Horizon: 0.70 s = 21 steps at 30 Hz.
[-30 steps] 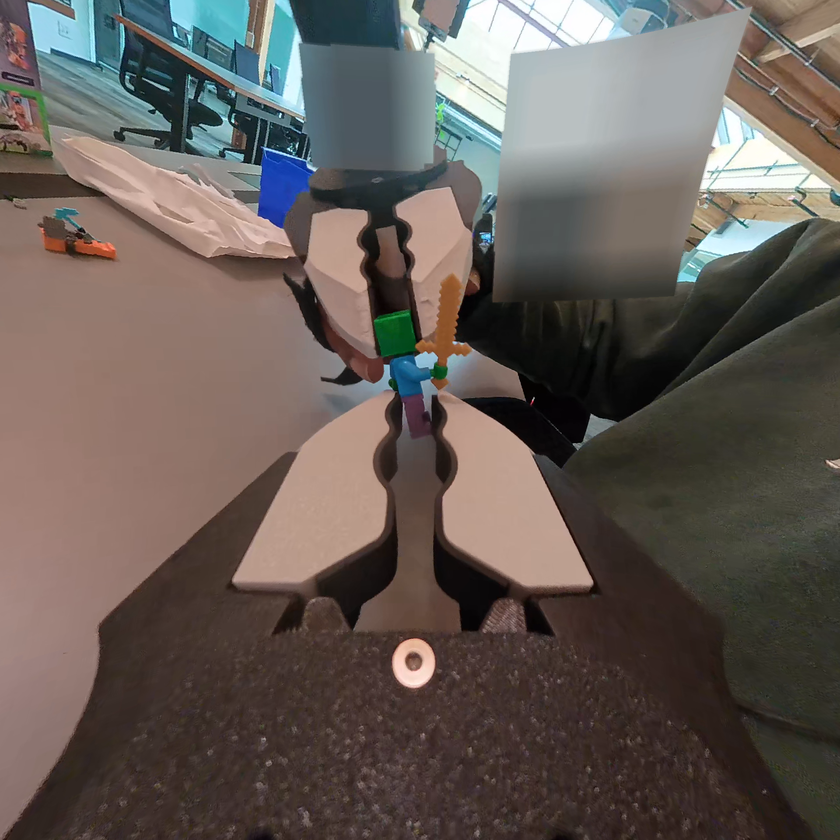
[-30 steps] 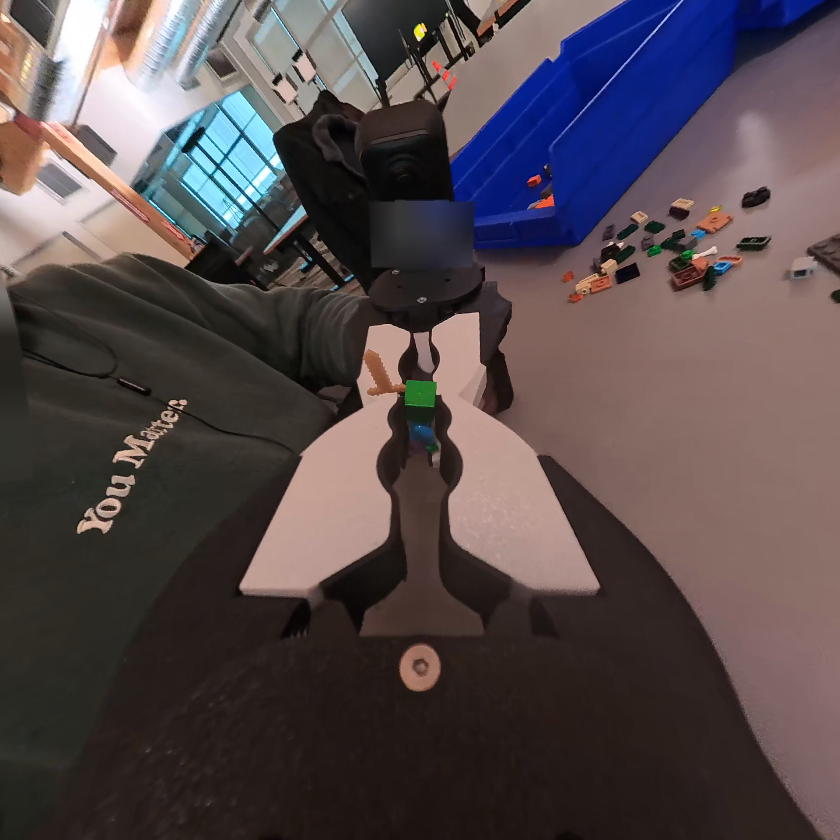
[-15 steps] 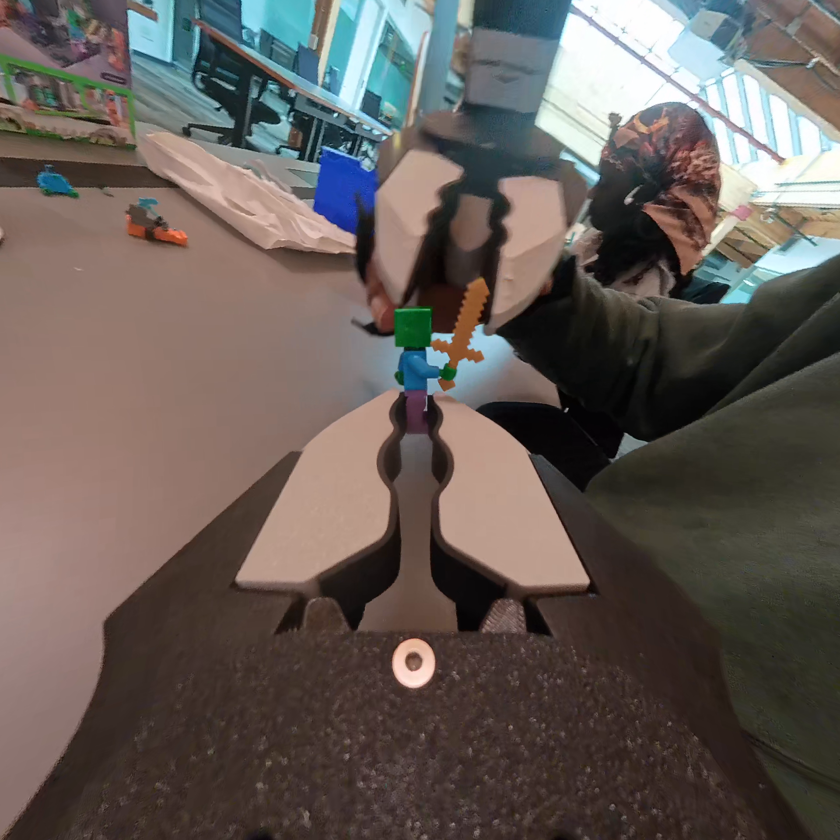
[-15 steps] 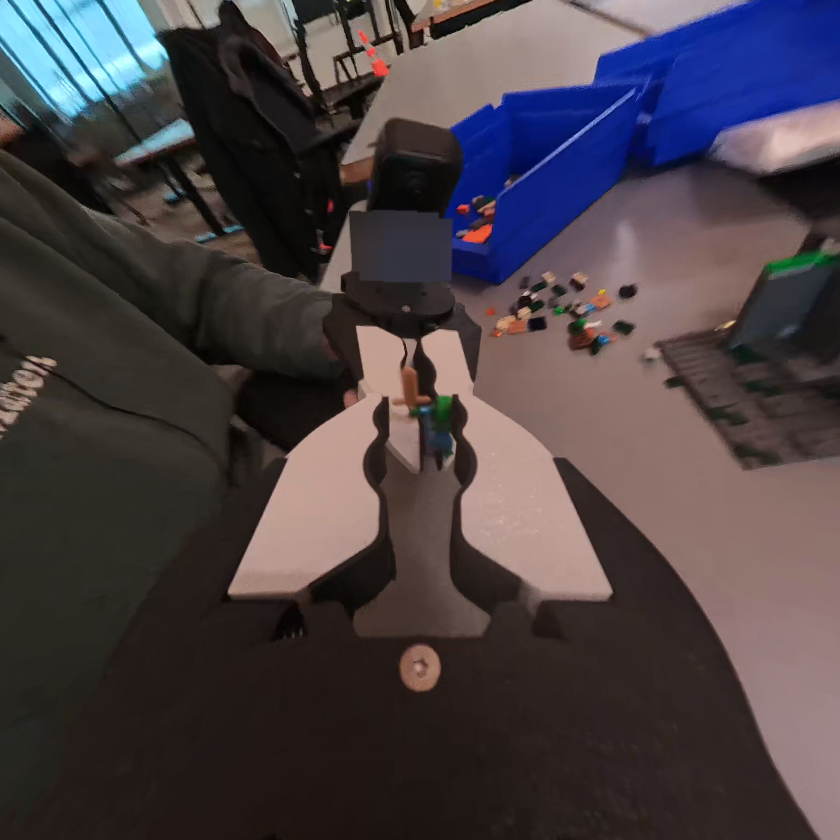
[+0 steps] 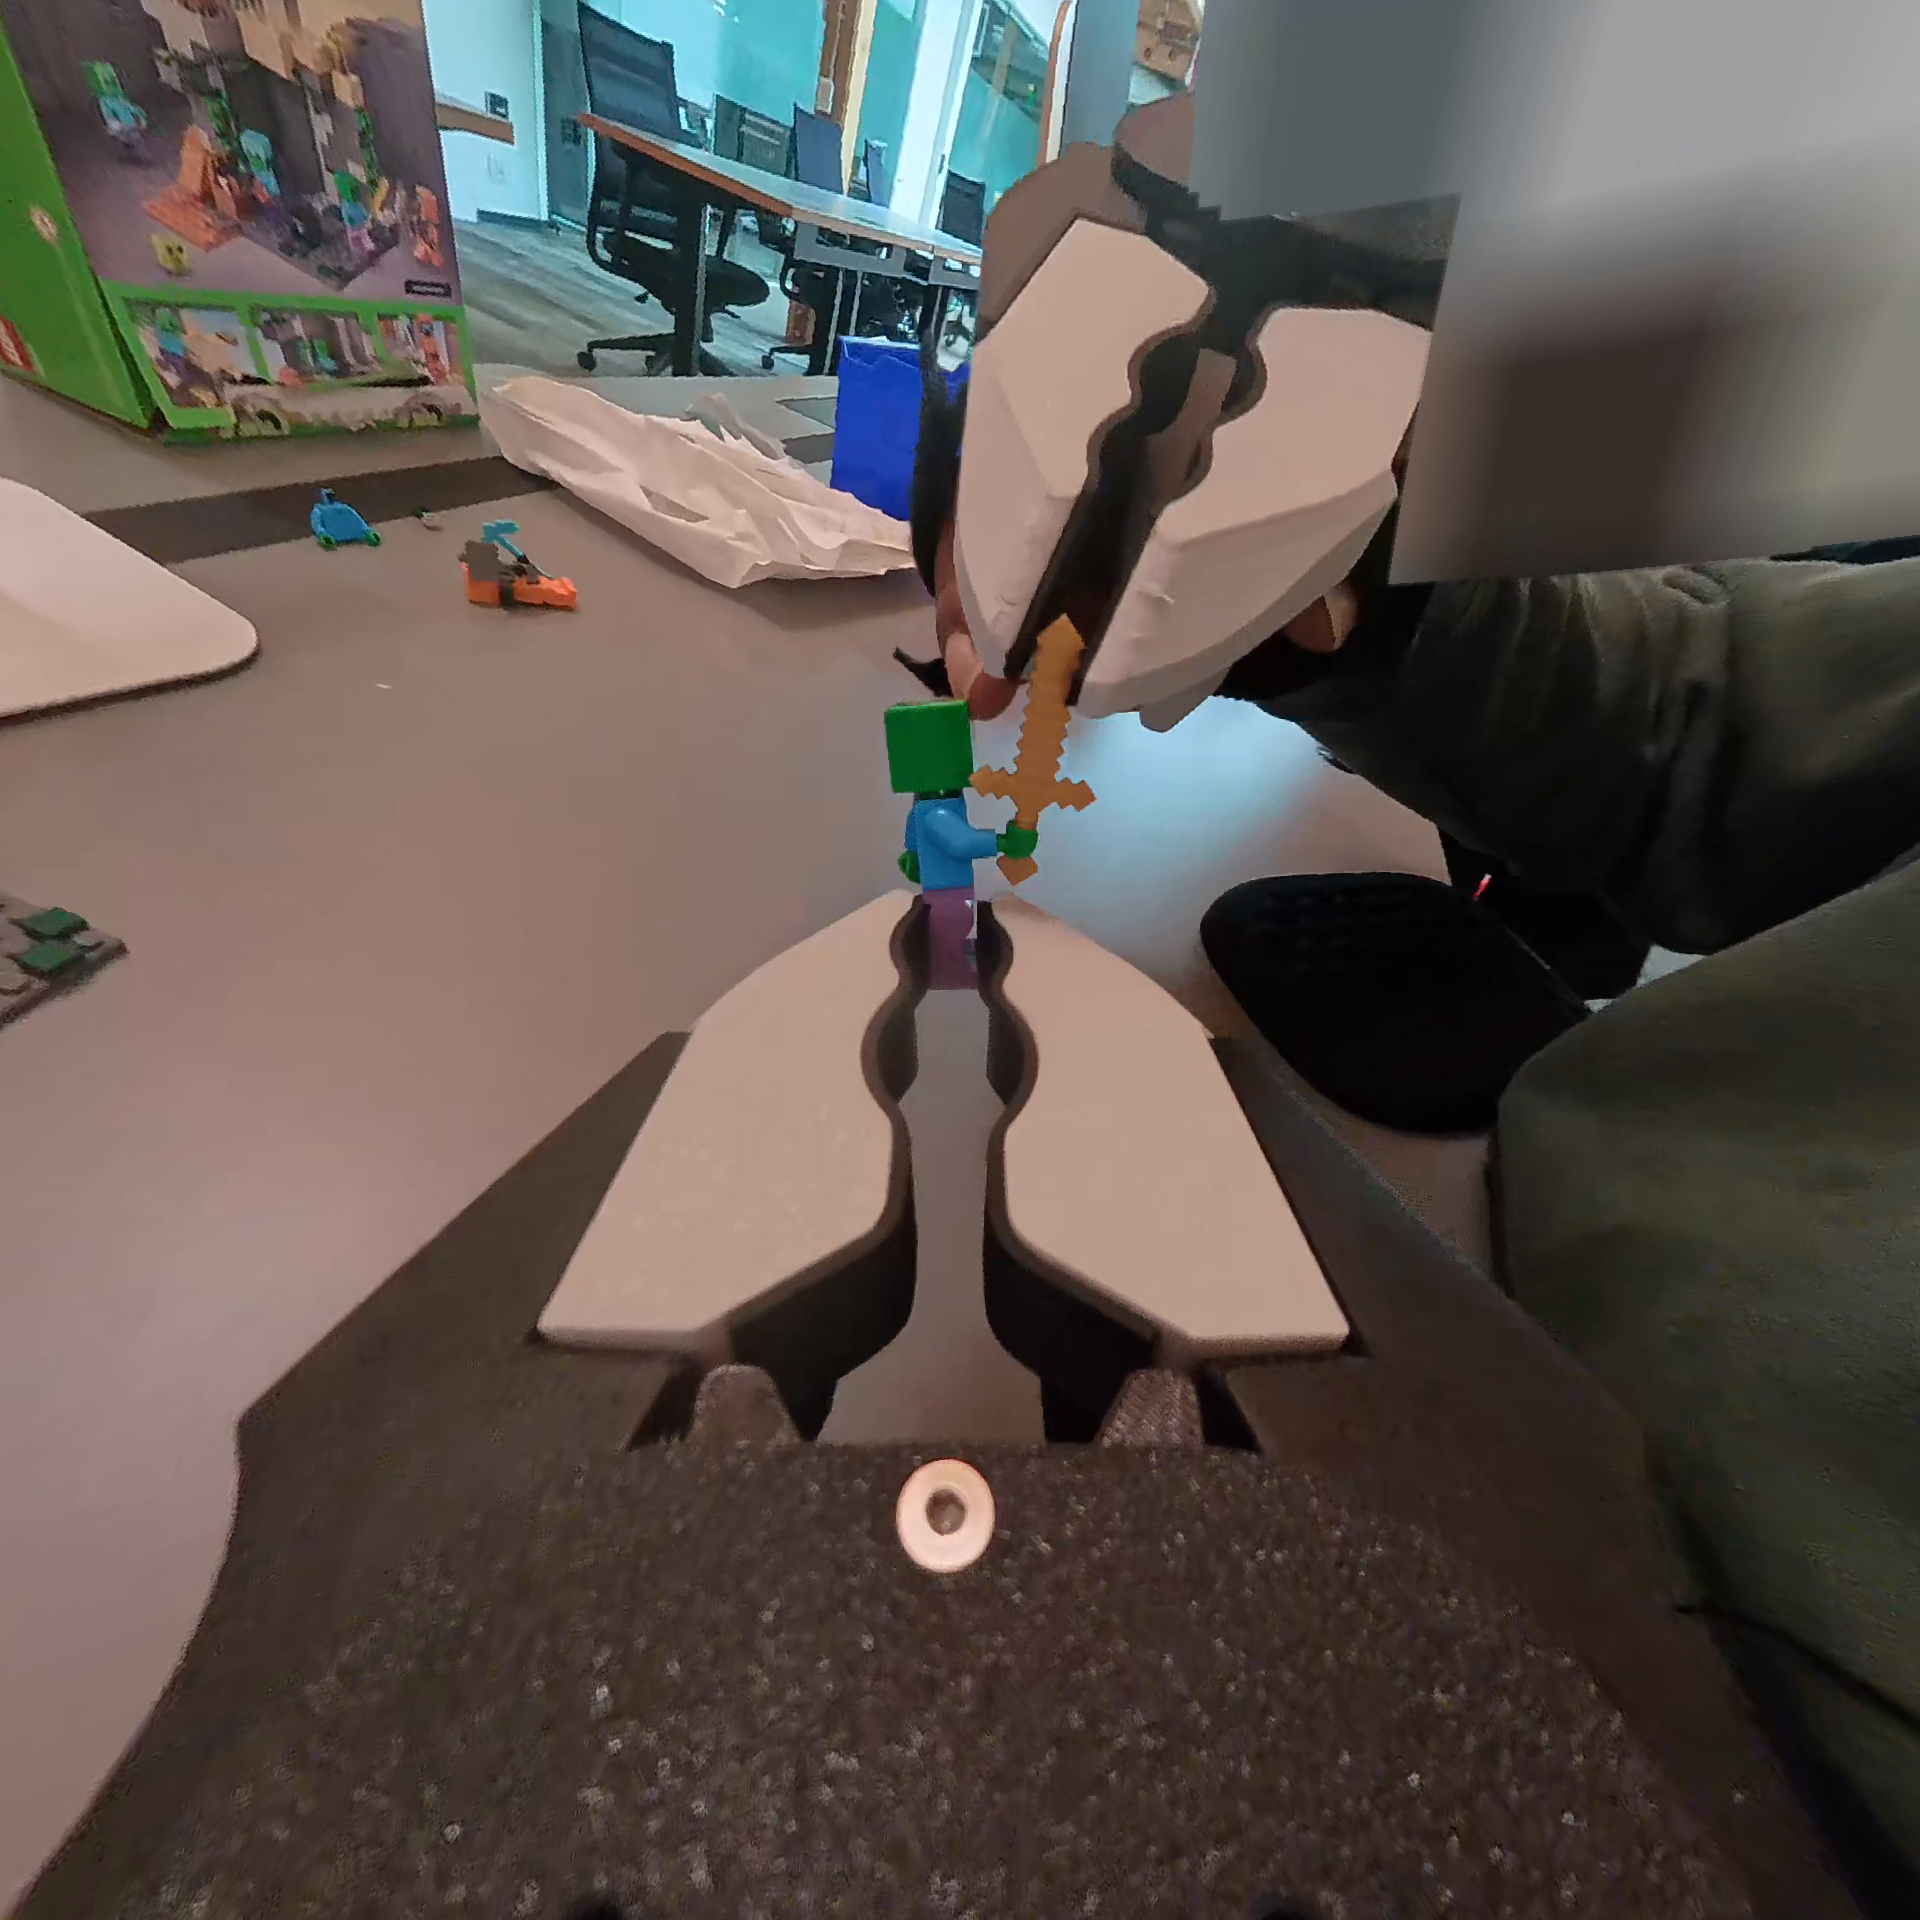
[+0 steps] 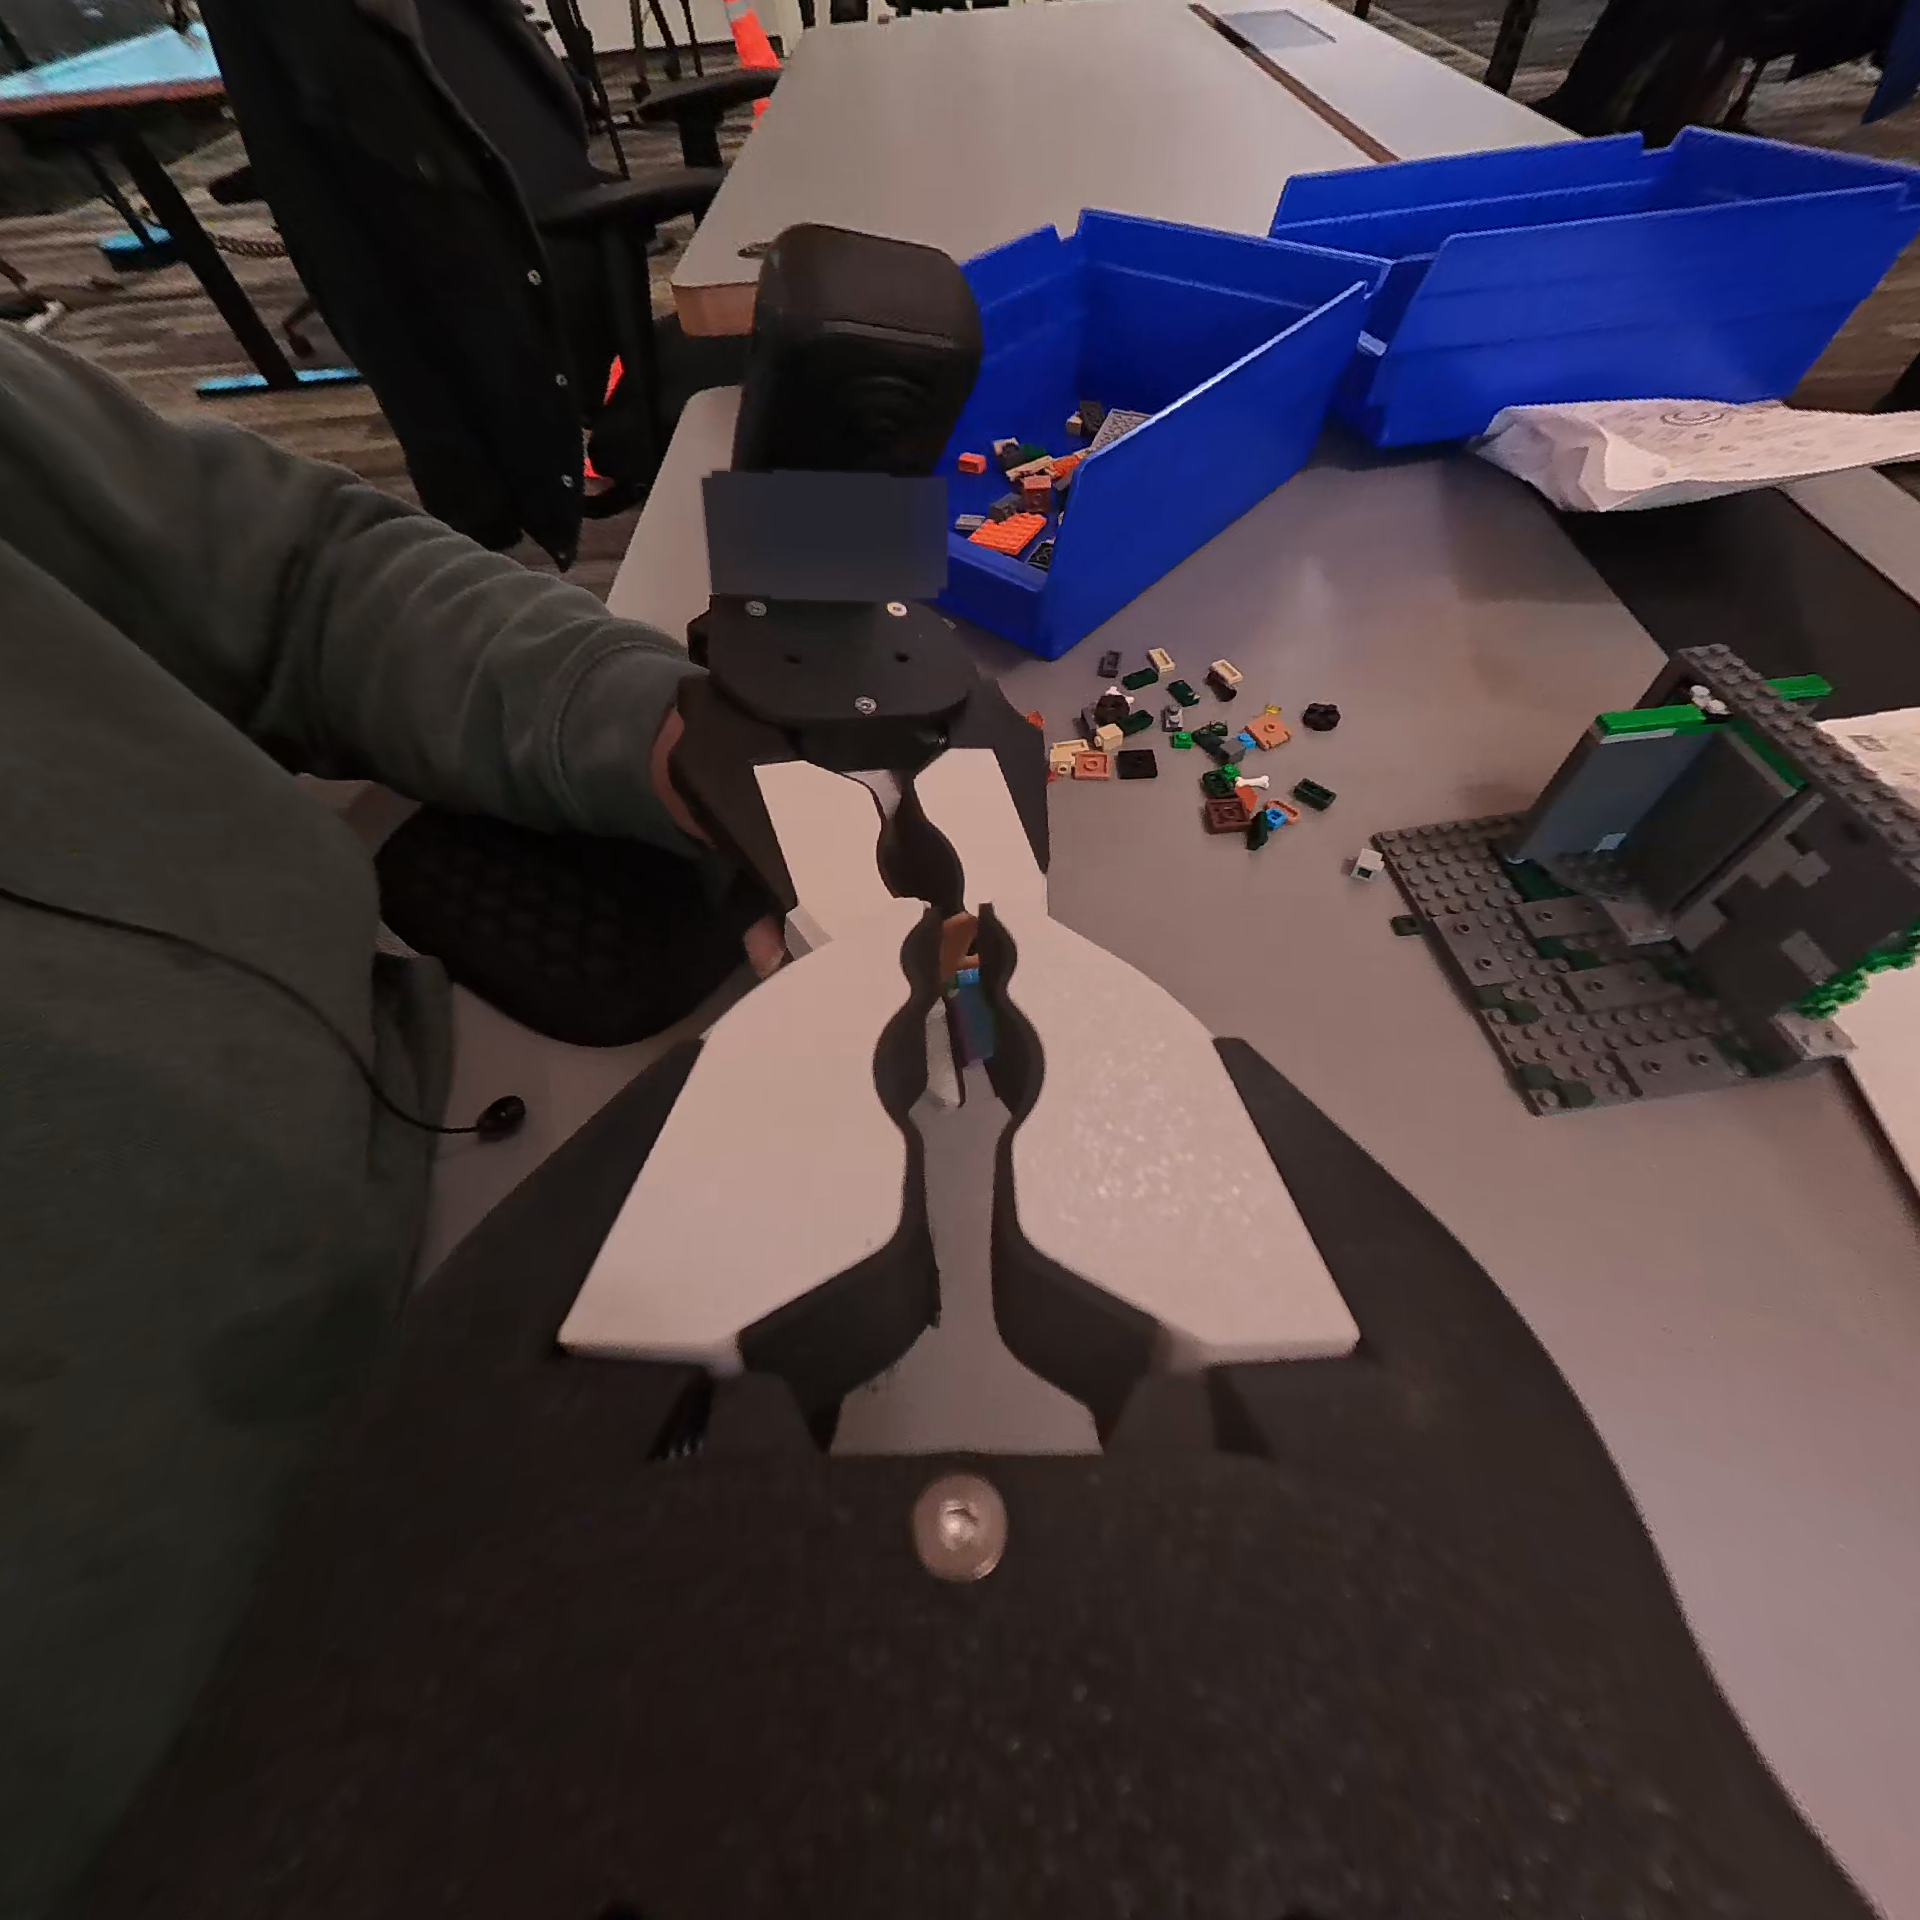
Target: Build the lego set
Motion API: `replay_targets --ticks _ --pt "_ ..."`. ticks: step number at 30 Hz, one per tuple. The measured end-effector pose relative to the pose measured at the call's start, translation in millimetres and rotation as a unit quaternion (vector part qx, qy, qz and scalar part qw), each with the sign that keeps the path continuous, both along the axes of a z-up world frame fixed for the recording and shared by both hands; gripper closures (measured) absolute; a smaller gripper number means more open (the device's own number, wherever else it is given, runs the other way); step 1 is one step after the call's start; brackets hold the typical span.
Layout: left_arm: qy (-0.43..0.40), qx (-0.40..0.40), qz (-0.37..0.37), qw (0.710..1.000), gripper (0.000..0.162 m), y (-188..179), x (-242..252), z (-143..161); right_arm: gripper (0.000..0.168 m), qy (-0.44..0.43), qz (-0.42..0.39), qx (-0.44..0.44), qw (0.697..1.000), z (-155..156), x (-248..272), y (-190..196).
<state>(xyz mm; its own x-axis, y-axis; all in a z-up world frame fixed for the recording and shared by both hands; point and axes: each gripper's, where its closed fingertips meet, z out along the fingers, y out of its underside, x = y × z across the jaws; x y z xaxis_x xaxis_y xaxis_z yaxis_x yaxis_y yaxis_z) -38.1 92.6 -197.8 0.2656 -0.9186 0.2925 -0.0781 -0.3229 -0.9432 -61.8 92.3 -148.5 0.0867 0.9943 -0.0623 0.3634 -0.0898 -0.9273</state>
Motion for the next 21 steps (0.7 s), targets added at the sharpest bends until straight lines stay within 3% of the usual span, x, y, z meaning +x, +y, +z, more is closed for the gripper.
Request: replay_targets --ticks 21 --pt "0.019 0.091 -0.005 0.996 0.154 -9.2 3.3 5.6 0.162 0.033 0.011 -0.052 0.998 7.0 4.8 -4.4"
